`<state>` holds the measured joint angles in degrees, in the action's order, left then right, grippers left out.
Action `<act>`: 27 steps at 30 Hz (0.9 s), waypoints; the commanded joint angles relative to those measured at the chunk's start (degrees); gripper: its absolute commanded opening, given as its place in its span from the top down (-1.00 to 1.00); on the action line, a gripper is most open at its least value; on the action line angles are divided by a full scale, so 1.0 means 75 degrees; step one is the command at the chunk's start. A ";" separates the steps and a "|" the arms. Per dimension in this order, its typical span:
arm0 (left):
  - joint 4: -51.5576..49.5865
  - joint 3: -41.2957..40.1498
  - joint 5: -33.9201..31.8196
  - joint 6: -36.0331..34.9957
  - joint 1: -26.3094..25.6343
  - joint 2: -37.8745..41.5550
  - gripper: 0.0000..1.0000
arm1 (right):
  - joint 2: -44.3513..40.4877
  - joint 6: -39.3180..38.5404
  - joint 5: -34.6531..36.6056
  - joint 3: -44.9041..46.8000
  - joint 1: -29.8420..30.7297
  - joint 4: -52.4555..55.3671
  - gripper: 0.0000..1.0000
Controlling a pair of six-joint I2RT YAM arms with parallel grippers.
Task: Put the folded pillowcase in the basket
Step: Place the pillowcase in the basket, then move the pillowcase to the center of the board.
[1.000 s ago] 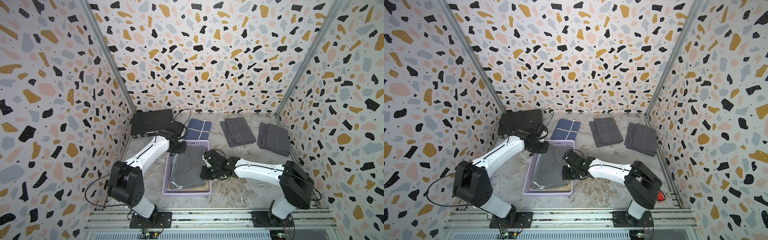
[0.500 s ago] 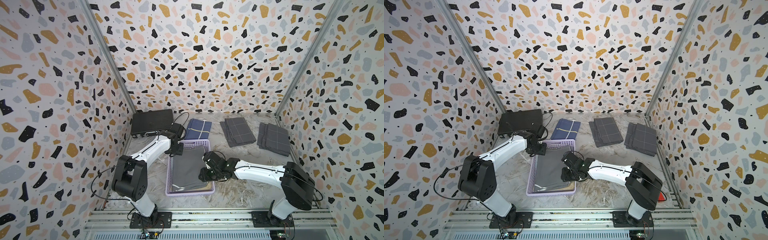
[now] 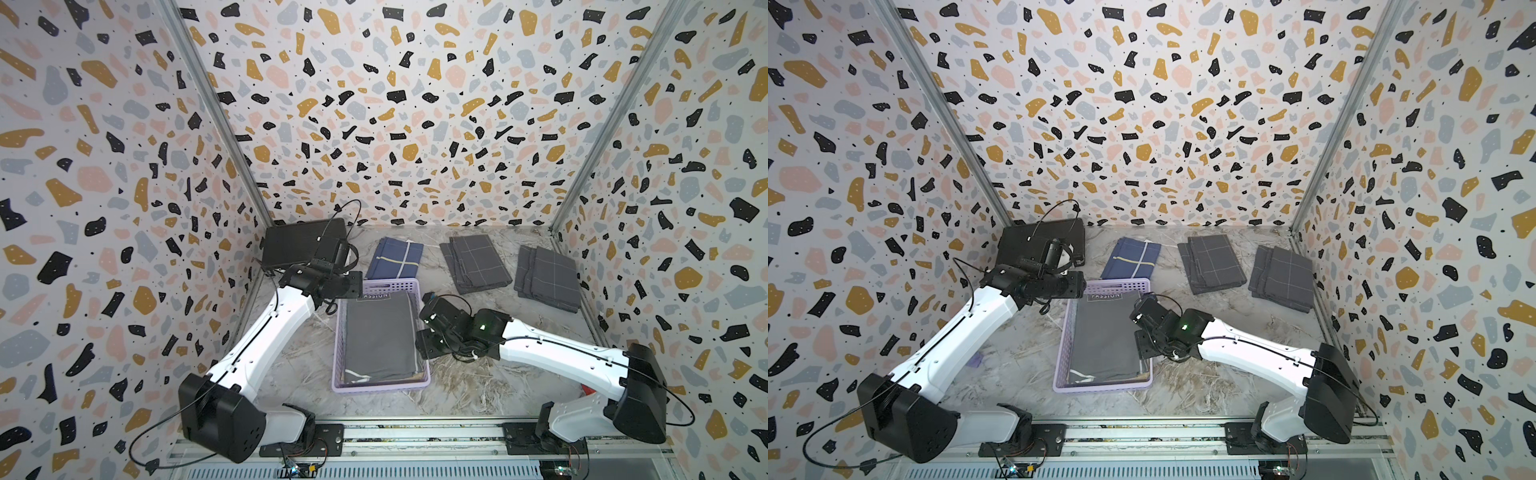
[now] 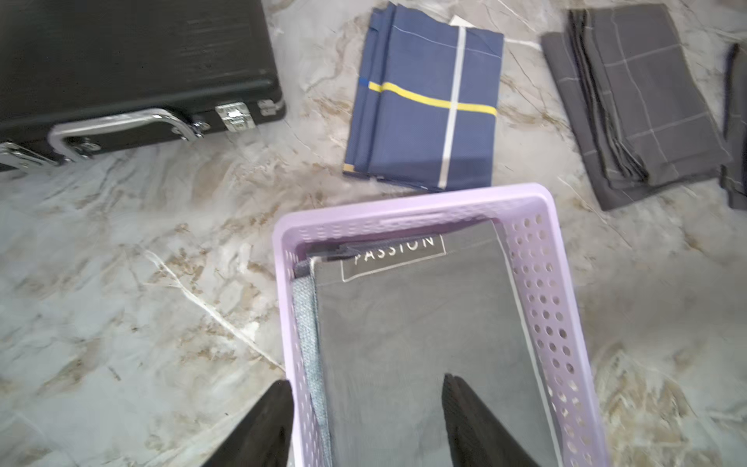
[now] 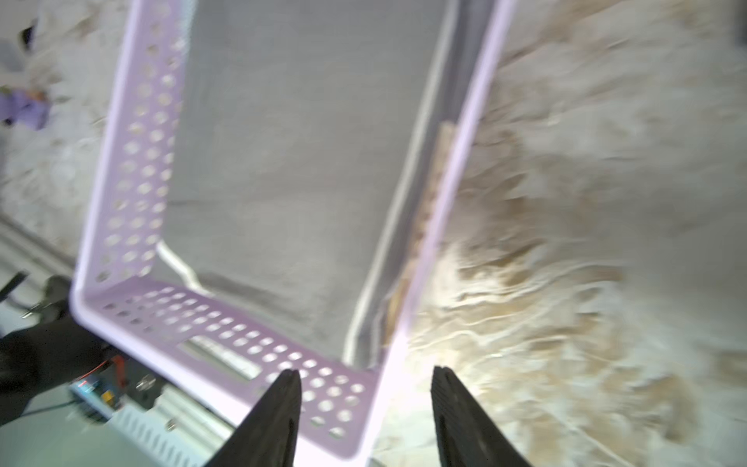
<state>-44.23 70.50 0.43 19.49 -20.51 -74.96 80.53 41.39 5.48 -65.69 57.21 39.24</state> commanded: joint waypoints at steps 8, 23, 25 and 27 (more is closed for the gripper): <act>0.1080 -0.1845 0.1711 0.1408 -0.0289 0.0861 -0.20 | 0.1448 -0.2574 0.0275 -0.1610 -0.3735 0.0849 0.13; 0.1491 -0.2074 0.2159 0.1210 -0.0286 0.0766 -0.35 | 0.7535 -0.2799 -0.0871 -0.7281 -0.5974 0.1859 0.22; 0.1491 -0.2121 0.2087 0.1213 -0.0283 0.0858 -0.36 | 0.7655 -0.2756 -0.0970 -0.7115 -0.5976 0.1944 0.23; 0.1491 -0.2111 0.2105 0.1231 -0.0288 0.0888 -0.37 | 0.7467 -0.2696 -0.1057 -0.6496 -0.5976 0.1795 0.26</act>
<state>-34.52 55.31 15.62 29.30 -22.63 -69.38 137.08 21.15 -0.80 -118.26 11.81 47.92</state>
